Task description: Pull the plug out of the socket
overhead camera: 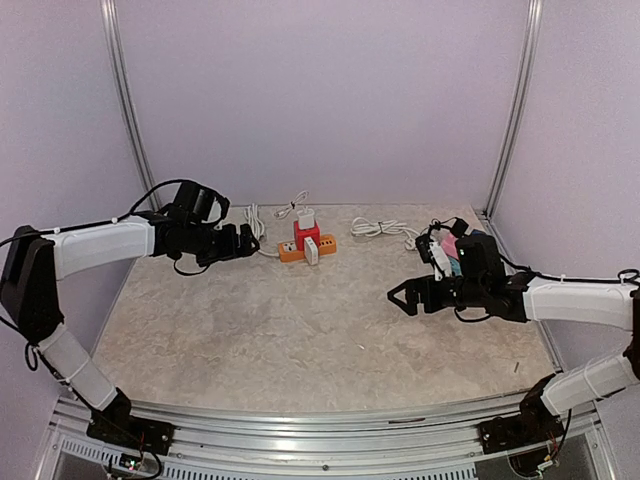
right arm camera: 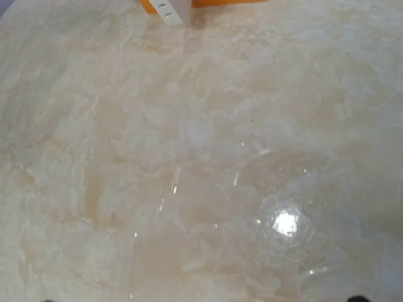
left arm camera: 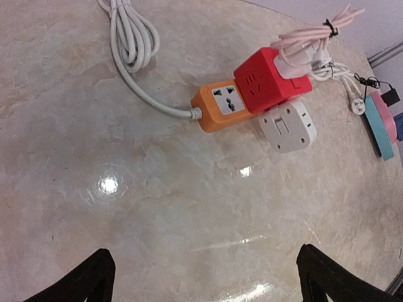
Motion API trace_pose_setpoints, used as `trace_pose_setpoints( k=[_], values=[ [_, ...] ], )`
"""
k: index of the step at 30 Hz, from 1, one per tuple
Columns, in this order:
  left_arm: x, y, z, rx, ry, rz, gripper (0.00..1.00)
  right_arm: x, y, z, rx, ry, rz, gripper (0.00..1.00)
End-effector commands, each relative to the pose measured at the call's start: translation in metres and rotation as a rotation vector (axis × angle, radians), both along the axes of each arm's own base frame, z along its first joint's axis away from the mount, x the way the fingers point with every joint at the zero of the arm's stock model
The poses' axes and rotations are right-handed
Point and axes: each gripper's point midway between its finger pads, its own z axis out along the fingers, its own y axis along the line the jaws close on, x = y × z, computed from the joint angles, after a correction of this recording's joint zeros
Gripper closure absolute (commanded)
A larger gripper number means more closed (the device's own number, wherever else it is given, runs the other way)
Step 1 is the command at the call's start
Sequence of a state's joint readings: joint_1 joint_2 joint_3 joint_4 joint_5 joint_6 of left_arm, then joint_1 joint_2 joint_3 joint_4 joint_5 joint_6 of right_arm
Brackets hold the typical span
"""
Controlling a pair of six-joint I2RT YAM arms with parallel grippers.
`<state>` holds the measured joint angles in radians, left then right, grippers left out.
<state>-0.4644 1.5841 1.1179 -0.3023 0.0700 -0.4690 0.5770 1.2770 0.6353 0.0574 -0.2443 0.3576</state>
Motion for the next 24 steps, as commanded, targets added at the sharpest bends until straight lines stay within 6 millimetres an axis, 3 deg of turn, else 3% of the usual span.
trace_pose_setpoints(
  k=[1,6,10,17,24],
  values=[
    [0.042,0.017,0.014,0.027,-0.064,0.119,0.01,-0.006,-0.004,0.0,-0.008,-0.01,-0.009,0.0],
    [0.085,0.02,0.026,0.116,-0.106,0.183,0.01,-0.009,-0.008,-0.003,-0.004,-0.011,-0.024,0.0],
    [0.114,0.024,0.007,0.16,-0.077,0.229,0.03,-0.012,-0.009,-0.006,-0.005,0.003,-0.025,0.0],
    [0.145,0.039,-0.019,0.124,-0.048,0.284,0.15,-0.014,-0.015,-0.007,-0.015,-0.003,-0.041,0.0],
    [0.177,0.036,-0.037,0.144,-0.067,0.263,0.21,-0.012,-0.013,-0.012,-0.022,0.006,-0.037,0.0]
  ],
)
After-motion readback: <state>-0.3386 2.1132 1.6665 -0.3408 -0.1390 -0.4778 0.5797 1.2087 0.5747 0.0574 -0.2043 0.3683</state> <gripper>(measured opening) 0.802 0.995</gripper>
